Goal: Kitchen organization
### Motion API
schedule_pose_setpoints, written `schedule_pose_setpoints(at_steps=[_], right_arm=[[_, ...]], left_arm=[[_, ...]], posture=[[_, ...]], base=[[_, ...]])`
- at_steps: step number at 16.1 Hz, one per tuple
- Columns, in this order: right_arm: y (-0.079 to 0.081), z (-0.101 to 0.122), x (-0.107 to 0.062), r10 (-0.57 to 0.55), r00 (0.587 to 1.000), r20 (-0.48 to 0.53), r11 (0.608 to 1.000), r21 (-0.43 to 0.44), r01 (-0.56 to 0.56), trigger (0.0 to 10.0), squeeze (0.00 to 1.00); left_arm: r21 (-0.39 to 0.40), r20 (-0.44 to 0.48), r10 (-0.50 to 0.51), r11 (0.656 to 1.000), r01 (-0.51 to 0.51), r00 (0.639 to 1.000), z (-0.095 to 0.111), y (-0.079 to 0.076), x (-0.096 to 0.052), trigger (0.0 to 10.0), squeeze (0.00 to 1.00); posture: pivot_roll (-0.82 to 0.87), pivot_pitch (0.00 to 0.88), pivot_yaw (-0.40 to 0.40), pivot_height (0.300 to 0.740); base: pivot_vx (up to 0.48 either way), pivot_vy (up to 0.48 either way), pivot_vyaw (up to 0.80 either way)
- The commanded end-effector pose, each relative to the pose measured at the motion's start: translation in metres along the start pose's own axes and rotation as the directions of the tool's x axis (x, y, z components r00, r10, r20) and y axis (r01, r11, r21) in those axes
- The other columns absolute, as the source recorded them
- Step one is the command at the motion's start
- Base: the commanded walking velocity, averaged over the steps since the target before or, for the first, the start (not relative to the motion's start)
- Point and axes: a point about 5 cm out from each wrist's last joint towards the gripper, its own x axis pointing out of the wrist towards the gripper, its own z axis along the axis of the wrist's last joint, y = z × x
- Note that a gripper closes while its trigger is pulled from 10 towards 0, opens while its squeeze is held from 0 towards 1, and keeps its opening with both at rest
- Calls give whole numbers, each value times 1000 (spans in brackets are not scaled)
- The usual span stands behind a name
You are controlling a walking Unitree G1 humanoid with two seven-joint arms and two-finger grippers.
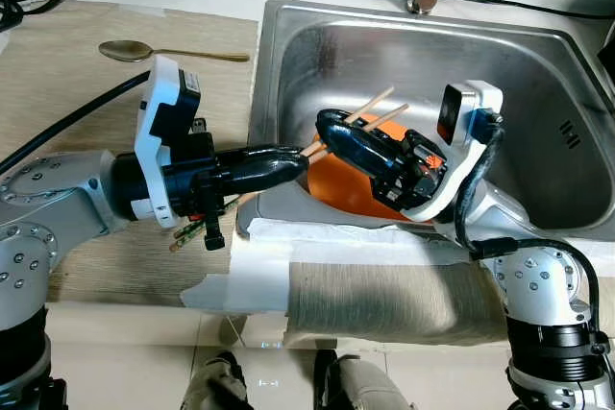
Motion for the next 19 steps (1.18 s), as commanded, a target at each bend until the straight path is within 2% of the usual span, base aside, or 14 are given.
schedule_pose_setpoints(at_steps=[1,4,6,11,12,14,15,16,17,18,19], right_arm=[[-4,7,-6,-43,999,9,999,-32,44,0,0],[-4,9,-7,-45,999,11,998,-35,46,0,0],[-5,9,-7,-43,999,2,998,-40,43,0,0],[-6,15,-8,-49,999,9,997,-57,50,0,0],[-7,22,-10,-57,998,32,996,-70,59,0,0],[-12,54,-11,-73,987,141,989,-114,90,0,0],[-17,72,-14,-114,982,151,968,-205,144,0,0],[-21,82,-17,-163,979,125,935,-298,194,0,0],[-28,87,-20,-246,966,77,876,-408,255,0,0],[-39,89,-23,-356,935,5,776,-556,298,0,0],[-48,88,-26,-438,897,-55,690,-661,296,0,0]], left_arm=[[3,-15,-68,998,68,998,-1,-7,6,10000,1000],[23,2,-22,999,22,1000,2,-1,5,10000,1000],[54,49,35,998,-38,998,11,7,3,10000,1000],[97,87,78,992,-86,993,25,16,-4,10000,1000],[121,109,113,985,-126,988,31,20,-8,10000,0],[174,167,226,951,-254,960,46,29,-18,10000,0],[197,175,296,924,-327,939,49,32,-23,10000,0],[229,136,335,905,-358,932,45,32,-25,10000,0],[284,64,341,894,-345,938,34,30,-24,10000,0],[312,13,321,898,-309,947,22,24,-20,10000,0],[287,8,295,915,-285,955,16,21,-15,10000,0]], posture=[[-109,211,-105,740],[-108,204,-111,740],[-109,207,-113,740],[-111,208,-114,740],[-110,205,-113,740],[-114,207,-111,740],[-117,208,-112,740],[-117,205,-114,740],[-117,204,-115,740],[-118,204,-120,740],[-121,199,-125,740]], base=[[0,0,0],[0,0,0],[0,0,0],[0,0,0],[0,0,0],[0,0,0],[0,0,0],[0,0,0],[0,0,0],[0,0,0],[0,0,0]])
